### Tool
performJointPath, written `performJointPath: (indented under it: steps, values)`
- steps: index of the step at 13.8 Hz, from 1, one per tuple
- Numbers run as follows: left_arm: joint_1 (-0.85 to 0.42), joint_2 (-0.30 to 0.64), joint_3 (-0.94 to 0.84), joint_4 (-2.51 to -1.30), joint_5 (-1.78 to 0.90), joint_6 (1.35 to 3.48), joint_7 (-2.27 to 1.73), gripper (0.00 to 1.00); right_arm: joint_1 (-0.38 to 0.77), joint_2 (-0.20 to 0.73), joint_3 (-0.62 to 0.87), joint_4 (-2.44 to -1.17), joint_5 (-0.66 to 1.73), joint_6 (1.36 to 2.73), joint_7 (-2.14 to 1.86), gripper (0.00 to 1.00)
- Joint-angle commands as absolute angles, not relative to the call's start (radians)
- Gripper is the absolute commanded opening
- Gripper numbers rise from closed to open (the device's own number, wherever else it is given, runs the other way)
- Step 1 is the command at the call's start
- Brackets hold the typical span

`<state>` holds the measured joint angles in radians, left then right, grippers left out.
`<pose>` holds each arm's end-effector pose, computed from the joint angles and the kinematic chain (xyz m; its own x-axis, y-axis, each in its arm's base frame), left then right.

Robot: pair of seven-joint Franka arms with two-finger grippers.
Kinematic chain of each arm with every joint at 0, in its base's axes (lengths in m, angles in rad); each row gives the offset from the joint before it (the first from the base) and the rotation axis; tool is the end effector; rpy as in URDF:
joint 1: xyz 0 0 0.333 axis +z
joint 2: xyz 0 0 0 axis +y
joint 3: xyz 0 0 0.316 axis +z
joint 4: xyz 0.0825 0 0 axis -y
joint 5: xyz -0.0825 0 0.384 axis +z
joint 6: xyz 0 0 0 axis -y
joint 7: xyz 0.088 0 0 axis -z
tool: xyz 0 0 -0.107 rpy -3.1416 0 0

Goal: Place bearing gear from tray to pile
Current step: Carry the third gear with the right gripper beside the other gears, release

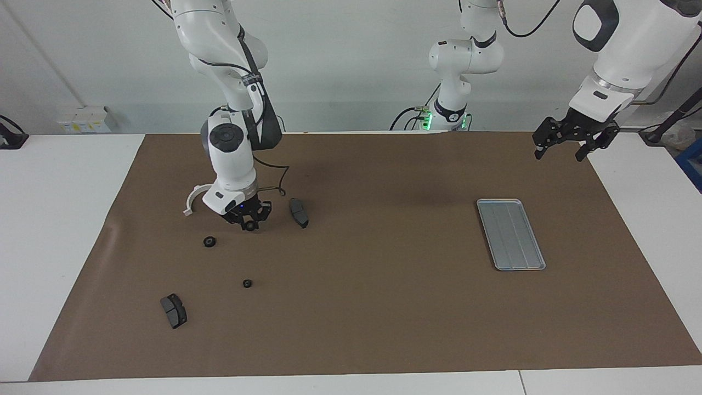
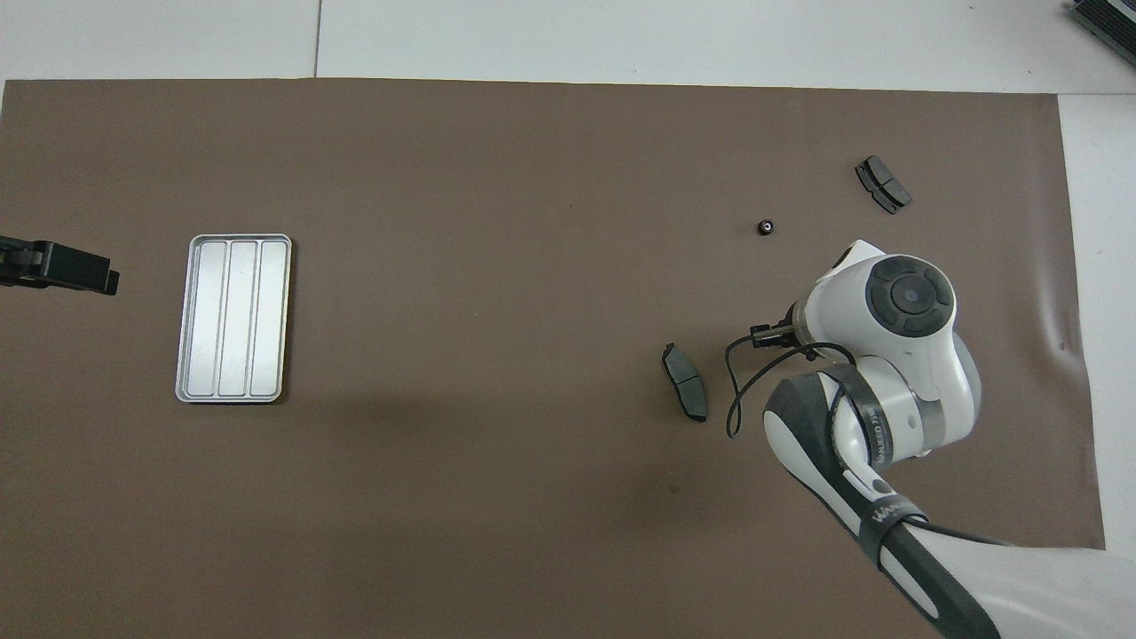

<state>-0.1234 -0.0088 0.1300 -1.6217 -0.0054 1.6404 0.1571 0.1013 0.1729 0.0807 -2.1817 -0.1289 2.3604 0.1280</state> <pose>0.5578 0.0035 0.6114 0.9884 -0.1495 0.0281 -0.1497 -0.9887 0.0022 0.5457 0.0984 0.3113 0.9895 0.1440 0.0133 0.1426 -0.9868 0.0763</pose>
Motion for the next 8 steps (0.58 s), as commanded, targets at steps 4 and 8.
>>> performJointPath:
  steps: [4,8]
  values:
    - [-0.114,-0.028,0.135,-1.634,0.002,1.654,0.141,1.00,0.055,0.112,0.097,-2.261,-0.101,2.364,0.071,0.87]
    - [-0.115,-0.028,0.135,-1.632,0.003,1.649,0.140,1.00,0.058,0.110,0.097,-2.209,-0.092,2.343,0.081,1.00]
